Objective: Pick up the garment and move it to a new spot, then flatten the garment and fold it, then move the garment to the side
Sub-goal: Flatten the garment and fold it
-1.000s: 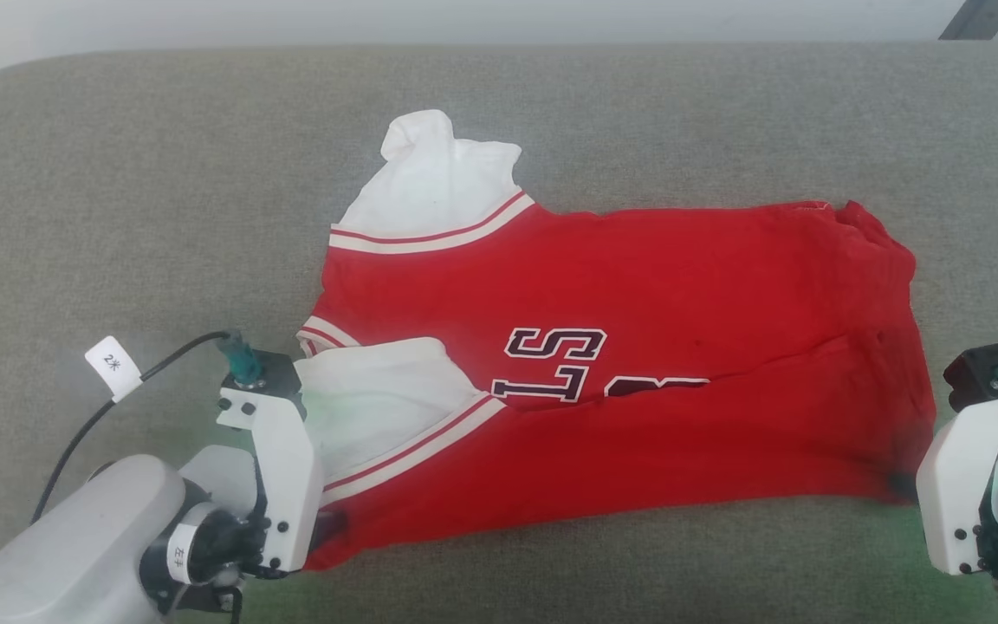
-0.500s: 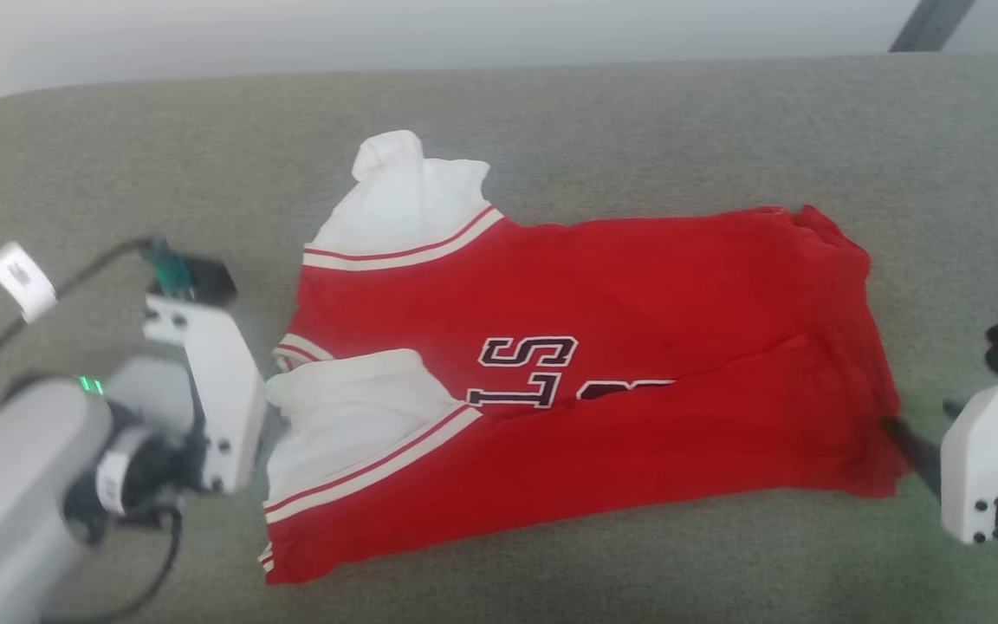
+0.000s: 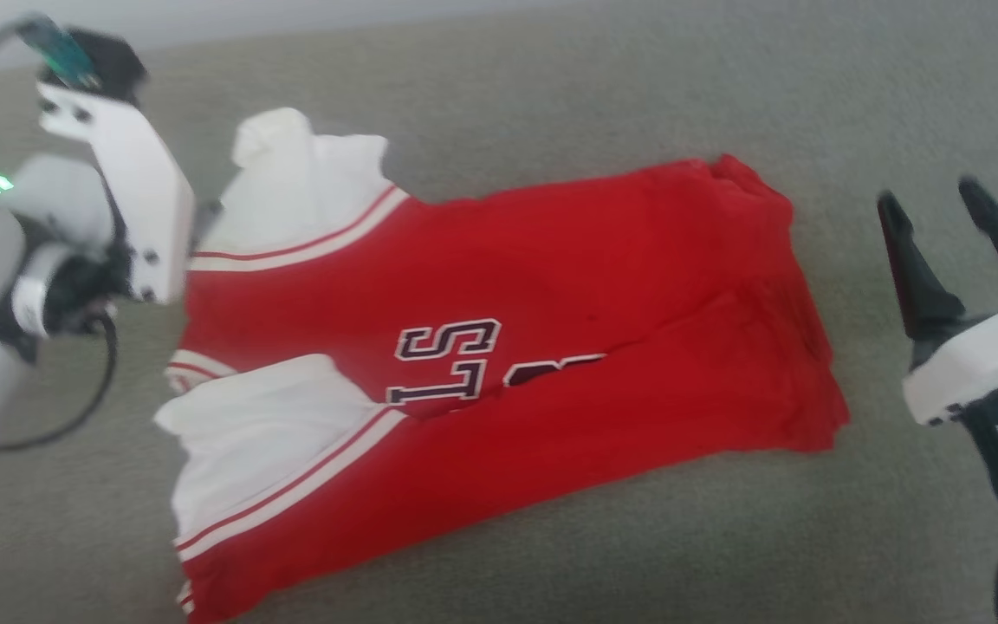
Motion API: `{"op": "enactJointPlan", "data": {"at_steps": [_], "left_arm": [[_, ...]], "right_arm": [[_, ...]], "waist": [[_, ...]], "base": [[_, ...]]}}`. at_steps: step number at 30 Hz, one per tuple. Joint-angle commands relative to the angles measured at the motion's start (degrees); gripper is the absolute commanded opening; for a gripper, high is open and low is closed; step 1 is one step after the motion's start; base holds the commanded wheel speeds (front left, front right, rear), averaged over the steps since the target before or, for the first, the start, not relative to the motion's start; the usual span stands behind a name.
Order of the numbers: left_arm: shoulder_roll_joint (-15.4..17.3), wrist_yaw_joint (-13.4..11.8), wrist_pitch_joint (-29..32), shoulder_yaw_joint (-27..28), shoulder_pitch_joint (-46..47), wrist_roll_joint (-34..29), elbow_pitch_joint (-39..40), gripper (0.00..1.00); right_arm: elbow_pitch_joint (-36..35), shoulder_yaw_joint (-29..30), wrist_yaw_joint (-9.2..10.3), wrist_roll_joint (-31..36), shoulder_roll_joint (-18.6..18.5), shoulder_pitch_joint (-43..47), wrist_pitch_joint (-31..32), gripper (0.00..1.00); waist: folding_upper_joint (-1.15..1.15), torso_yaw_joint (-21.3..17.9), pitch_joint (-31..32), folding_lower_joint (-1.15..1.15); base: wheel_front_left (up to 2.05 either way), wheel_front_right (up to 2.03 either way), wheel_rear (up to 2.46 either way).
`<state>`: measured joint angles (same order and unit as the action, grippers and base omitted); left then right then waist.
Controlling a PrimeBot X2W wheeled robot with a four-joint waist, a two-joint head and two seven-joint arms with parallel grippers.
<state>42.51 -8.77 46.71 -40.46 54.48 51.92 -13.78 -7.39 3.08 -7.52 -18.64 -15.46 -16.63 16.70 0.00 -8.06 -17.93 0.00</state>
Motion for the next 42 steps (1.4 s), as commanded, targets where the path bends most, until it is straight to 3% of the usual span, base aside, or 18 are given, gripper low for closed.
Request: {"op": "enactJointPlan", "data": {"at_steps": [1, 5, 9, 18, 25, 26, 27, 28, 37, 42], "left_arm": [[-0.5, 0.7, -0.7, 0.4, 1.8, -1.0, -2.0, 1.0], [-1.3, 2.8, -2.2, 0.5, 5.8, -1.8, -6.6, 1.0], [-2.0, 4.9, -3.6, 0.1, 8.6, -3.0, -10.9, 1.0], [-2.7, 7.2, -2.3, -0.8, 13.2, -4.0, -20.0, 1.0], [-4.2, 6.4, -0.5, -1.1, 14.8, -3.5, -25.2, 1.0], [-4.4, 6.2, -0.2, -1.4, 14.9, -3.7, -26.1, 0.96], [-4.7, 6.4, 0.4, -1.6, 14.4, -3.3, -27.2, 0.28], [-5.2, 6.6, 0.8, -1.5, 14.0, -2.8, -28.0, 0.0], [-8.8, 7.4, -0.8, -1.9, 14.7, -2.0, -32.5, 0.0], [-10.8, 8.4, -1.7, -2.2, 15.8, -1.7, -34.1, 0.0]], "right_arm": [[0.1, -0.8, 0.05, 1.0, 0.7, -1.2, -4.1, 1.0], [0.9, -1.6, 0.08, 4.1, 2.2, -2.3, -13.0, 1.0], [2.1, -1.3, 0.08, 6.2, 4.4, -2.5, -17.8, 1.0], [4.7, -2.0, 0.08, 7.0, 5.8, -2.6, -19.9, 1.0], [5.3, -2.4, 0.08, 5.8, 5.9, -3.2, -18.7, 1.0], [5.4, -2.7, 0.08, 5.7, 5.6, -3.5, -18.4, 1.0], [5.5, -3.1, 0.08, 5.0, 5.7, -3.8, -17.6, 1.0], [5.8, -3.5, 0.08, 4.0, 5.9, -3.8, -16.5, 1.0], [7.6, -9.1, 0.08, -1.3, 2.0, -12.0, -4.2, 1.0], [13.0, -12.4, 0.08, -4.2, -0.4, -18.5, 1.7, 1.0]], "waist": [[0.0, -2.5, -2.3, 0.0], [0.0, -4.6, -4.5, 0.0], [0.0, -6.3, -6.1, 0.0], [0.0, -8.9, -8.8, 0.0], [0.0, -9.3, -10.2, 0.0], [0.0, -9.3, -10.4, 0.0], [0.0, -9.3, -10.5, 0.0], [0.0, -9.4, -10.5, 0.0], [0.0, -8.1, -11.2, 0.0], [0.0, -6.0, -11.2, 0.0]], "base": [[0.0, 0.0, 0.0], [0.0, 0.0, 0.0], [0.0, 0.0, 0.0], [0.0, 0.0, 0.0], [0.0, 0.0, 0.0], [0.0, 0.0, 0.0], [0.0, 0.0, 0.0], [0.0, 0.0, 0.0], [0.0, 0.0, 0.0], [0.0, 0.0, 0.0]]}}
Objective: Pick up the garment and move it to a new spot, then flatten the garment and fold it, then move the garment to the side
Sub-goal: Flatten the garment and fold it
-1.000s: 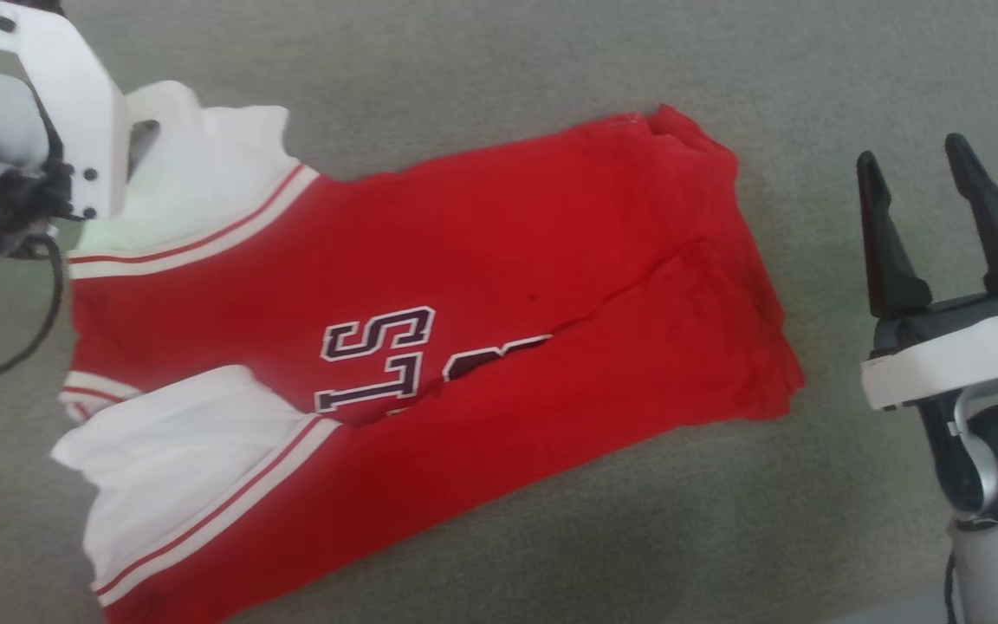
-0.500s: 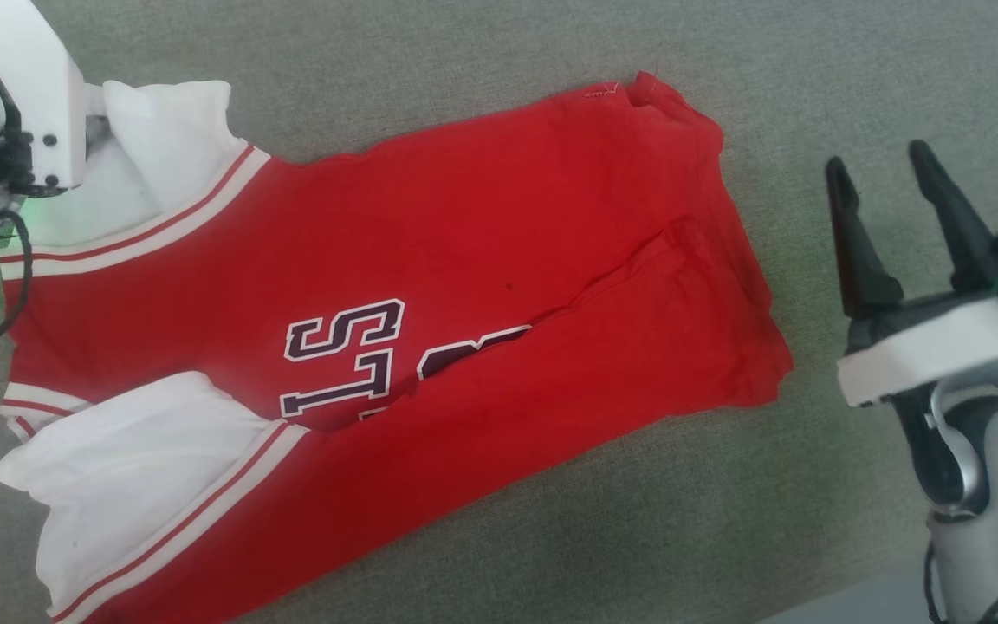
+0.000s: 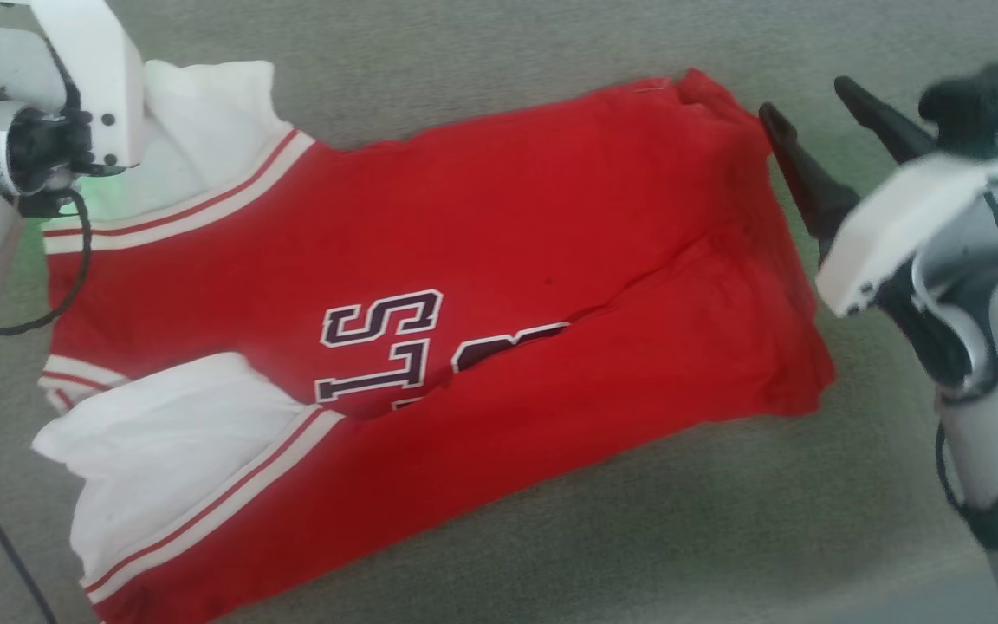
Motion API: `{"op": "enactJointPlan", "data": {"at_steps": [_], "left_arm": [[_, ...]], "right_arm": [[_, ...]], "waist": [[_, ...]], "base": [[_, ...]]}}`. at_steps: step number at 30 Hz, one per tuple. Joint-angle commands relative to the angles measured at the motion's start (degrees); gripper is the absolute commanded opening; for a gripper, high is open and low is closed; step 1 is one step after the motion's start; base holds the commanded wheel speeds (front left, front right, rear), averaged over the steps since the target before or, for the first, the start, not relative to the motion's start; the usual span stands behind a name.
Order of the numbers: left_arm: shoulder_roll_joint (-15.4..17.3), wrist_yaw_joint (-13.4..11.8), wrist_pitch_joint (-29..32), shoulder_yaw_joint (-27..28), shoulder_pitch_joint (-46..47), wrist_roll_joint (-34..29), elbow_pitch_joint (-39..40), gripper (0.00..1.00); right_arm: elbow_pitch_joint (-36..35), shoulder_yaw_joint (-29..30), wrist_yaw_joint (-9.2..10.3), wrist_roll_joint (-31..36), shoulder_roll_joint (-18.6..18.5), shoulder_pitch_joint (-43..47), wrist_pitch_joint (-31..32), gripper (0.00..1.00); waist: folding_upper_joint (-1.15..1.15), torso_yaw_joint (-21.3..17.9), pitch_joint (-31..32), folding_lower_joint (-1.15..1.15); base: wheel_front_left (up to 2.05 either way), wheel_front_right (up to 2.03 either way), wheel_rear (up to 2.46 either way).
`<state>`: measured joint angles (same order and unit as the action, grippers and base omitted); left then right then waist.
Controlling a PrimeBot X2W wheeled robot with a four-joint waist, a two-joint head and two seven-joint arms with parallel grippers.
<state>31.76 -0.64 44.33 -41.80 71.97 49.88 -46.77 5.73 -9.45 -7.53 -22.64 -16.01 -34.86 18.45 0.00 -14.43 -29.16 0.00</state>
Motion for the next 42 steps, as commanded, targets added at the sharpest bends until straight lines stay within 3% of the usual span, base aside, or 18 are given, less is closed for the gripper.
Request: {"op": "enactJointPlan", "data": {"at_steps": [1, 9, 17, 18, 19, 20, 21, 29, 35, 42], "left_arm": [[-0.4, 0.4, 0.5, -0.9, -1.4, 0.4, -1.5, 0.0], [-2.1, 1.7, -1.2, -1.0, 0.5, 0.4, -4.7, 0.0], [-3.6, 2.9, -3.1, -1.3, 2.1, 0.0, -7.0, 0.0], [-3.7, 3.2, -3.4, -1.4, 2.3, -0.1, -7.1, 0.0], [-3.9, 3.4, -4.0, -1.5, 2.7, -0.2, -7.2, 0.0], [-3.9, 3.4, -4.0, -1.5, 2.7, -0.2, -7.2, 0.0], [-4.1, 3.7, -4.4, -1.5, 2.9, -0.1, -7.4, 0.0], [-5.4, 5.2, -6.8, -1.6, 5.1, -0.2, -8.2, 0.0], [-6.0, 6.3, -4.6, -1.9, 5.3, 1.4, -7.1, 0.0], [-5.8, 3.9, 1.3, -2.5, 3.0, 2.2, -3.0, 0.0]], "right_arm": [[1.3, -0.9, 0.09, -0.7, -0.4, -1.6, 1.0, 1.0], [15.8, -9.1, 0.09, -5.3, -2.1, -12.5, 9.6, 1.0], [25.5, -16.4, 0.09, -10.1, -1.6, -20.2, 16.8, 1.0], [26.4, -17.3, 0.09, -10.4, -1.7, -20.8, 17.4, 0.52], [27.5, -18.0, 0.09, -10.8, -1.9, -21.5, 17.9, 0.11], [27.5, -18.0, 0.09, -10.8, -1.9, -21.5, 17.9, 0.11], [28.3, -18.9, 0.09, -11.1, -2.1, -22.1, 18.4, 0.0], [32.9, -20.7, 0.1, -12.7, -3.5, -24.9, 15.8, 0.0], [32.3, -22.8, 0.1, -13.8, -6.5, -23.1, 13.5, 0.0], [29.0, -24.3, 0.1, -15.5, -11.1, -19.8, 13.8, 0.0]], "waist": [[0.0, 0.7, 0.0, 0.0], [0.0, 2.5, -0.4, 0.0], [0.0, 3.0, -0.7, 0.0], [0.0, 3.1, -0.6, 0.0], [0.0, 3.2, -0.5, 0.0], [0.0, 3.2, -0.5, 0.0], [0.0, 3.3, -0.4, 0.0], [0.0, 5.4, 1.8, 0.0], [0.0, 7.9, 4.5, 0.0], [0.0, 10.9, 8.2, 0.0]], "base": [[0.0, 0.0, 0.0], [0.0, 0.0, 0.0], [0.0, 0.0, 0.0], [0.0, 0.0, 0.0], [0.0, 0.0, 0.0], [0.0, 0.0, 0.0], [0.0, 0.0, 0.0], [0.0, 0.0, 0.0], [0.0, 0.0, 0.0], [0.0, 0.0, 0.0]]}}
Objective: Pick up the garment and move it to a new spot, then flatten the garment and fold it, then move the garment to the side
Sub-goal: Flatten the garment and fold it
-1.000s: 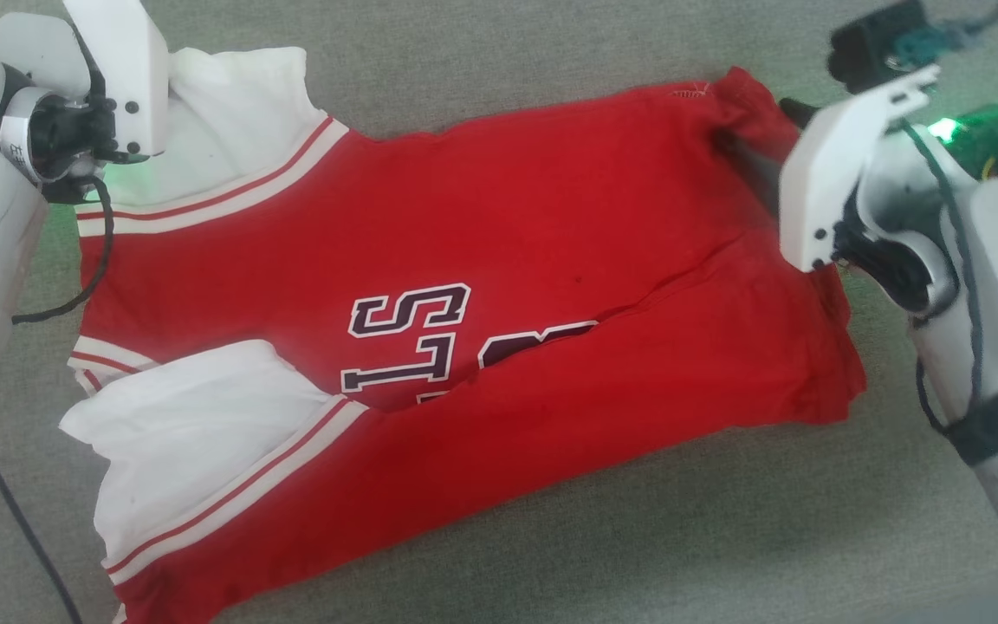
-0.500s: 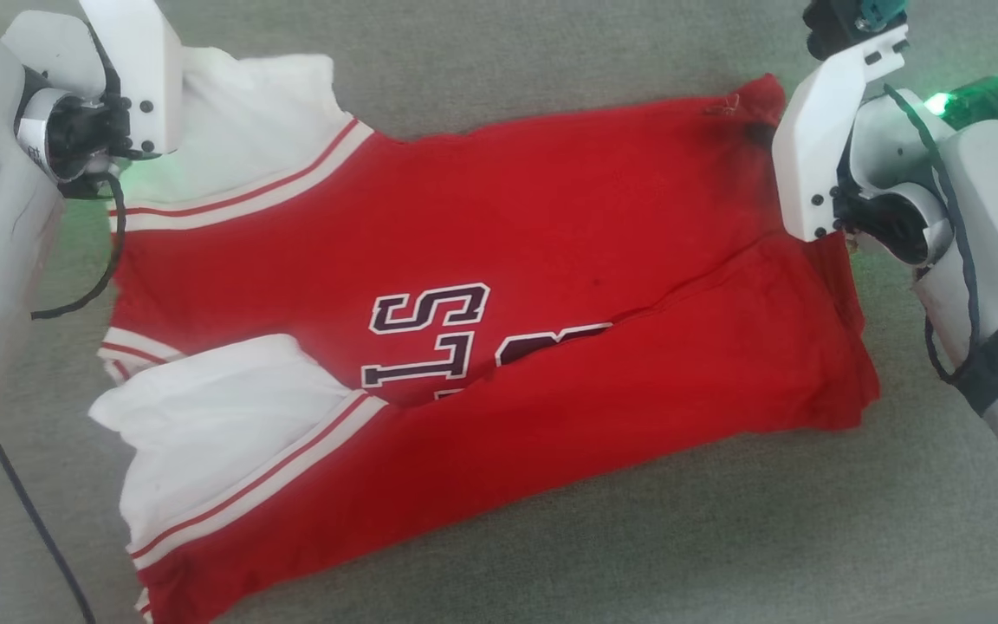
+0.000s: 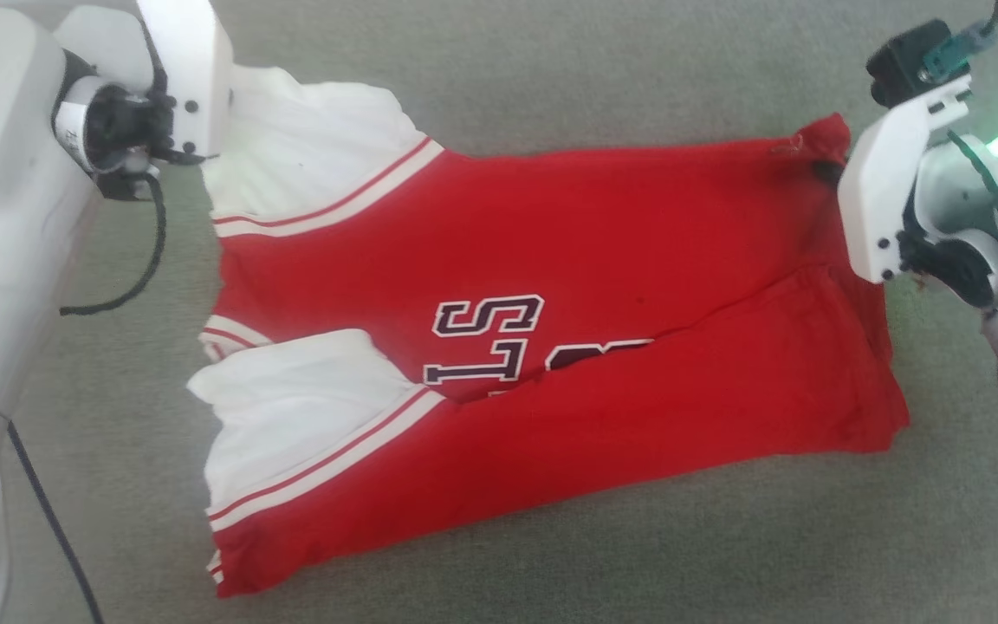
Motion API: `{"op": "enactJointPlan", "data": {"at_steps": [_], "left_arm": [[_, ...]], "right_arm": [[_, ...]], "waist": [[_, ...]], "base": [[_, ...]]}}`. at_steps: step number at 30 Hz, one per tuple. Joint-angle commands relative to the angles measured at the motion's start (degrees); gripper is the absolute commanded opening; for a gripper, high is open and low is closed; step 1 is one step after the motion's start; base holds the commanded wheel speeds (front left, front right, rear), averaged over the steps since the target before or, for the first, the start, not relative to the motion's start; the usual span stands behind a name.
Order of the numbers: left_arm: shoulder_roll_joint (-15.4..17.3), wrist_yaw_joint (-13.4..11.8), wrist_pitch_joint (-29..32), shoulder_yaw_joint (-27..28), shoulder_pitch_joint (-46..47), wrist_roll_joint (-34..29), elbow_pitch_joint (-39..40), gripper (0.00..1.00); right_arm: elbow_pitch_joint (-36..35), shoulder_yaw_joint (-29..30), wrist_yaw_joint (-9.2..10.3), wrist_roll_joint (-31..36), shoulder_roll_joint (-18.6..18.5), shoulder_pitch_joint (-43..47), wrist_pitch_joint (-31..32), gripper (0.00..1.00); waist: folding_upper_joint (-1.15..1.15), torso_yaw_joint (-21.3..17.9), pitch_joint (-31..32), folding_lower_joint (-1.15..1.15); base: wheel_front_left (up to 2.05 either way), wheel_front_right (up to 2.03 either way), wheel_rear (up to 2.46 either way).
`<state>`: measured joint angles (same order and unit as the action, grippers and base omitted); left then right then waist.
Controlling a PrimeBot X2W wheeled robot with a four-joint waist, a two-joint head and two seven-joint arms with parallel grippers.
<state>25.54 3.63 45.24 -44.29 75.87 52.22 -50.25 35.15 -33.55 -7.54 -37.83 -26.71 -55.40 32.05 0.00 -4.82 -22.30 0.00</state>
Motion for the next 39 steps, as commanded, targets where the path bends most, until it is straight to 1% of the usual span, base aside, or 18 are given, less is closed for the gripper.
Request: {"op": "enactJointPlan", "data": {"at_steps": [1, 5, 9, 15, 17, 21, 22, 26, 28, 32, 34, 35, 36, 37, 38, 39], "left_arm": [[0.5, -0.9, 1.2, -0.1, -1.3, 0.1, 1.6, 0.0], [1.7, -3.3, 4.8, -0.6, -4.2, 1.1, 7.4, 0.0], [3.9, -7.1, 8.9, -0.9, -8.4, 2.3, 16.5, 0.0], [9.0, -14.5, 15.0, -1.0, -16.8, 4.4, 33.4, 0.0], [11.1, -17.2, 16.6, -1.3, -20.0, 4.9, 38.7, 0.0], [14.2, -21.8, 18.5, -1.7, -25.7, 6.2, 47.1, 0.0], [14.2, -21.8, 18.5, -1.7, -25.7, 6.2, 47.1, 0.0], [15.7, -24.6, 18.5, -1.8, -30.8, 7.2, 50.7, 0.0], [15.9, -25.0, 17.8, -2.1, -32.6, 7.4, 51.1, 0.0], [14.8, -24.7, 15.5, -2.2, -35.3, 8.0, 48.8, 0.0], [14.1, -23.9, 14.1, -2.4, -36.2, 8.0, 46.9, 0.0], [13.6, -23.5, 13.3, -2.2, -36.5, 8.3, 45.8, 0.0], [13.2, -23.1, 12.6, -2.1, -36.9, 8.4, 44.8, 0.12], [12.9, -22.5, 11.6, -2.2, -37.1, 8.2, 43.9, 0.4], [12.6, -22.1, 10.7, -2.0, -37.3, 8.1, 43.0, 0.56], [12.3, -21.6, 9.8, -1.7, -37.4, 8.2, 42.3, 0.8]], "right_arm": [[-1.2, -0.2, 0.11, -0.5, -1.0, 1.4, 0.5, 0.0], [-5.1, 0.0, 0.11, -1.6, -3.5, 4.4, 2.4, 0.0], [-9.8, 1.2, 0.11, -2.7, -6.2, 8.3, 5.2, 0.0], [-17.4, 4.2, 0.11, -4.0, -10.1, 16.1, 9.2, 0.0], [-19.6, 5.4, 0.11, -4.2, -11.1, 19.0, 10.6, 0.0], [-22.9, 7.9, 0.11, -4.6, -12.1, 24.3, 12.6, 0.0], [-22.9, 7.9, 0.11, -4.6, -12.1, 24.3, 12.6, 0.0], [-24.1, 10.2, 0.11, -3.9, -11.2, 28.7, 14.0, 0.0], [-24.1, 11.2, 0.11, -3.1, -10.5, 30.0, 14.3, 0.0], [-23.0, 12.5, 0.11, -1.6, -8.0, 31.2, 14.4, 0.0], [-22.3, 12.5, 0.11, -0.6, -6.8, 31.4, 14.6, 0.01], [-21.8, 12.6, 0.11, -0.2, -6.1, 31.2, 14.6, 0.27], [-21.4, 12.7, 0.11, 0.1, -5.5, 31.0, 14.5, 0.4], [-21.2, 12.6, 0.11, 0.6, -5.1, 30.7, 14.0, 0.76], [-20.8, 12.7, 0.11, 0.9, -4.6, 30.5, 13.7, 1.0], [-20.5, 12.7, 0.11, 1.2, -4.2, 30.4, 13.7, 1.0]], "waist": [[0.0, 1.6, 1.9, 0.0], [0.0, 2.8, 4.0, 0.0], [0.0, 3.6, 5.8, 0.0], [0.0, 4.5, 7.3, 0.0], [0.0, 4.7, 7.5, 0.0], [0.0, 4.8, 7.7, 0.0], [0.0, 4.8, 7.7, 0.0], [0.0, 4.7, 7.8, 0.0], [0.0, 4.6, 7.8, 0.0], [0.0, 4.4, 7.8, 0.0], [0.0, 4.3, 8.0, 0.0], [0.0, 4.2, 8.2, 0.0], [0.0, 4.2, 8.4, 0.0], [0.0, 4.2, 8.7, 0.0], [0.0, 4.1, 9.0, 0.0], [0.0, 4.1, 9.3, 0.0]], "base": [[0.0, 0.0, 0.0], [0.0, 0.0, 0.0], [0.0, 0.0, 0.0], [0.0, 0.0, 0.0], [0.0, 0.0, 0.0], [0.0, 0.0, 0.0], [0.0, 0.0, 0.0], [0.0, 0.0, 0.0], [0.0, 0.0, 0.0], [0.0, 0.0, 0.0], [0.0, 0.0, 0.0], [0.0, 0.0, 0.0], [0.0, 0.0, 0.0], [0.0, 0.0, 0.0], [0.0, 0.0, 0.0], [0.0, 0.0, 0.0]]}}
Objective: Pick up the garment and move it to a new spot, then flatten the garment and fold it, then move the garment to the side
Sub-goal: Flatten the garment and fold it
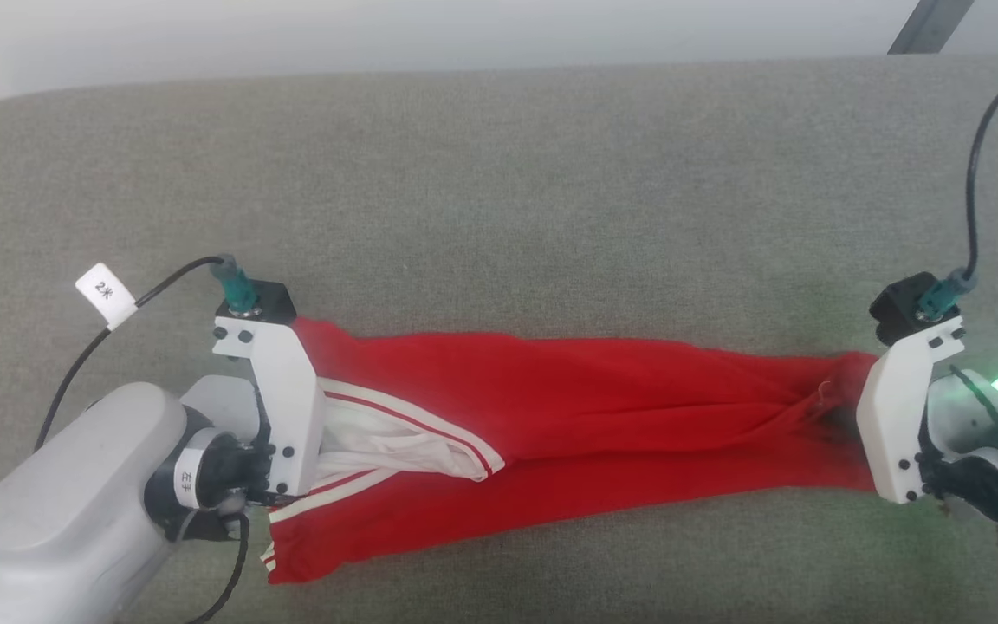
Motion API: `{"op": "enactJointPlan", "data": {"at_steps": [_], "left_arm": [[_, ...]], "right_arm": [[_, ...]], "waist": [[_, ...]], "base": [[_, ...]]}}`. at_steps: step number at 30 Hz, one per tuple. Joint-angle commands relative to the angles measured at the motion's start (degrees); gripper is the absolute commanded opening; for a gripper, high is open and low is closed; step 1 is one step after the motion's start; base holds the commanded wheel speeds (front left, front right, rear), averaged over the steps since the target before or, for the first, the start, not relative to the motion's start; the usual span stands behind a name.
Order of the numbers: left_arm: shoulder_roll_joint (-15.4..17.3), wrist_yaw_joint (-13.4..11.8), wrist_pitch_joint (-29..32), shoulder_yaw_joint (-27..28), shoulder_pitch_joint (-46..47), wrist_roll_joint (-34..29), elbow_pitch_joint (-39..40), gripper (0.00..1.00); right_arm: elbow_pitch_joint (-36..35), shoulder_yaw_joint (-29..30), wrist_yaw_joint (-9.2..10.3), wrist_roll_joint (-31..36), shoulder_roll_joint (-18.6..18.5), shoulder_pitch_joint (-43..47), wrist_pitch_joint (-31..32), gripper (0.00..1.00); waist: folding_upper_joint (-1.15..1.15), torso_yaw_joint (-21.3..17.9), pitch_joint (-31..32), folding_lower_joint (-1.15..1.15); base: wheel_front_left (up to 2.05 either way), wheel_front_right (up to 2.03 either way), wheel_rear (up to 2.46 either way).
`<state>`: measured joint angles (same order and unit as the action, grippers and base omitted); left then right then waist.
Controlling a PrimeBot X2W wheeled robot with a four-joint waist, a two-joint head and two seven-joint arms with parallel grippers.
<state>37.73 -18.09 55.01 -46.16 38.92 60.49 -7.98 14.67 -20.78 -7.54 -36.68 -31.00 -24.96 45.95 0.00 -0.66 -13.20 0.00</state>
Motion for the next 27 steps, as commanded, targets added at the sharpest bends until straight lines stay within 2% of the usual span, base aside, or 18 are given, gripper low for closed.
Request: {"op": "enactJointPlan", "data": {"at_steps": [1, 6, 13, 19, 20, 27], "left_arm": [[-0.2, 0.3, -1.0, 0.4, -0.7, 0.0, -0.7, 1.0], [-0.8, 1.2, -5.1, 1.5, -2.1, -0.1, -1.9, 1.0], [0.2, 3.2, -14.0, 3.3, -5.3, -2.0, -0.1, 1.0], [1.1, 4.3, -23.8, 5.2, -9.3, -3.7, 2.1, 1.0], [1.5, 4.2, -27.3, 5.9, -10.7, -4.6, 2.7, 1.0], [2.2, 3.7, -40.7, 8.9, -16.9, -7.1, 4.3, 1.0]], "right_arm": [[0.2, 0.0, 0.11, 0.2, 0.5, -0.1, 0.0, 1.0], [0.7, 0.6, 0.11, 0.2, 1.4, 0.7, 0.7, 1.0], [0.8, 4.5, 0.11, 1.1, 1.6, 2.3, 0.8, 1.0], [1.6, 8.2, 0.11, 2.7, 2.1, 4.1, 1.7, 1.0], [2.0, 9.2, 0.11, 3.0, 2.2, 4.9, 2.0, 1.0], [5.7, 13.4, 0.11, 3.5, 3.1, 6.7, 2.4, 1.0]], "waist": [[0.0, 0.0, 0.6, 0.0], [0.0, 0.2, 2.7, 0.0], [0.0, 0.9, 5.8, 0.0], [0.0, 2.0, 8.0, 0.0], [0.0, 2.4, 8.7, 0.0], [0.0, 4.4, 10.3, 0.0]], "base": [[0.0, 0.0, 0.0], [0.0, 0.0, 0.0], [0.0, 0.0, 0.0], [0.0, 0.0, 0.0], [0.0, 0.0, 0.0], [0.0, 0.0, 0.0]]}}
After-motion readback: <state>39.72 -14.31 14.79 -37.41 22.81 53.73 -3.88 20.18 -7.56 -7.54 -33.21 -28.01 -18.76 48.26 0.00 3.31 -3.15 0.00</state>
